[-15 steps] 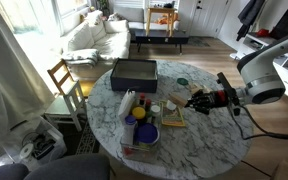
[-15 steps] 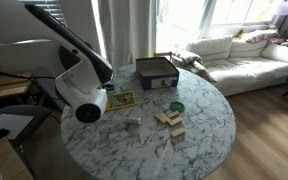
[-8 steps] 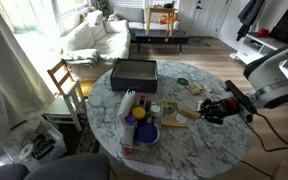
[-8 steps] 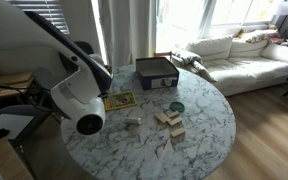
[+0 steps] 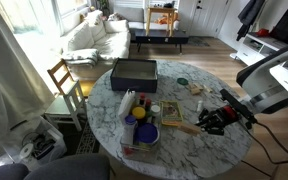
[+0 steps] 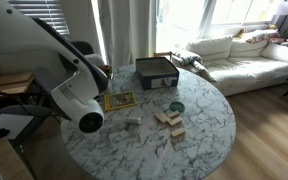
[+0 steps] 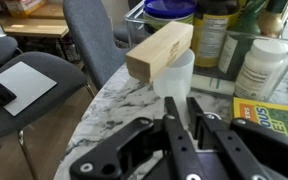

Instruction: Pick up the measuring cup with a wooden block from the white bottle to and put it on the table

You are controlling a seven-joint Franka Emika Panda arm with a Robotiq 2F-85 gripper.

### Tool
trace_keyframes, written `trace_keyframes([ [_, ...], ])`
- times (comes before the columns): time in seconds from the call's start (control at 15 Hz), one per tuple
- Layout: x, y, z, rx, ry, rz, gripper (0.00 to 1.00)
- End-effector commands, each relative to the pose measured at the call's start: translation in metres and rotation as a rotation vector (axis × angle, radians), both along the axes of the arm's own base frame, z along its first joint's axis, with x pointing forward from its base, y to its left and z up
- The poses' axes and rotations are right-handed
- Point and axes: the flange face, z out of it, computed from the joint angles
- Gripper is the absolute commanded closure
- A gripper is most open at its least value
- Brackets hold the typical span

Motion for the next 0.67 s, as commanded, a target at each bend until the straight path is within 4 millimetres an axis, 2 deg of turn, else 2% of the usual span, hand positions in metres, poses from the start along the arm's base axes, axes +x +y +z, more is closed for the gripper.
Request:
trace_keyframes([
  [0.0, 0.0067, 0.0127, -0.0111, -0.040, 0.033, 0.024, 0.96],
  [0.2, 0.0140, 0.0181, -0.0204, -0.109, 0.072, -0.004, 0.96],
  [0.27, 0.0070, 0.0142, -0.0133, -0.069, 0.041, 0.020, 0.85],
  [0.53, 0.0124, 0.0184, -0.0178, -0.101, 0.061, 0.019, 0.85],
  [0.6, 0.0123, 0.0183, -0.0180, -0.101, 0.061, 0.019, 0.96],
])
